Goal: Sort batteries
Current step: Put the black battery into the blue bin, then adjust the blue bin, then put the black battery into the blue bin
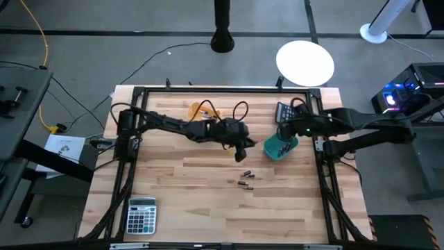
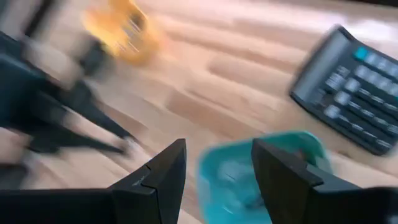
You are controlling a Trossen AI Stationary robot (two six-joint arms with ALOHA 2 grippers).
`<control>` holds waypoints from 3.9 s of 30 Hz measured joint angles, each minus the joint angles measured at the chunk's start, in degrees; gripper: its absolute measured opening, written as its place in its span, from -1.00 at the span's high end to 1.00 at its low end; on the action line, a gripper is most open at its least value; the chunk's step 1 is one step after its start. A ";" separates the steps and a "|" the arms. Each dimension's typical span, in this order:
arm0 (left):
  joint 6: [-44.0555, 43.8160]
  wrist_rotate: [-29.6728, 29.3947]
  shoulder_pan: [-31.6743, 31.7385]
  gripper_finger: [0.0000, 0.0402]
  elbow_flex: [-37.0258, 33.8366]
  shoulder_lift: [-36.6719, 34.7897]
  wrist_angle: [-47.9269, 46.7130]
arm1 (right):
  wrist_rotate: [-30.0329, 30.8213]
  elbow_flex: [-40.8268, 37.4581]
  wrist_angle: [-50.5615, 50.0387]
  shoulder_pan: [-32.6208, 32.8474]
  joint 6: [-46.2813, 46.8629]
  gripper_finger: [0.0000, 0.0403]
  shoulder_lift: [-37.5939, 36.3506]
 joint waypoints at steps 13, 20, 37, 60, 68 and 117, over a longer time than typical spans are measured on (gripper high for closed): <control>9.98 6.65 0.45 0.85 2.21 9.41 22.14 | 12.11 0.02 18.46 1.94 2.92 0.12 1.43; 11.52 5.54 0.54 0.84 13.32 19.02 22.66 | 14.02 0.02 25.45 0.71 1.84 0.12 4.32; 13.59 3.98 3.94 -0.20 19.85 10.83 -24.36 | 11.29 0.04 11.98 0.50 4.11 0.12 1.85; -16.86 0.87 3.29 0.16 -34.17 -32.98 3.14 | -1.06 -22.20 0.18 -22.70 20.12 0.98 17.45; -16.62 0.98 -4.12 0.19 -36.99 -42.69 -4.40 | -5.23 -21.04 8.53 -17.98 19.27 1.00 17.76; 0.14 -4.96 -11.40 -0.05 -3.80 10.55 -0.86 | 18.01 12.33 -3.35 17.25 13.29 1.00 13.15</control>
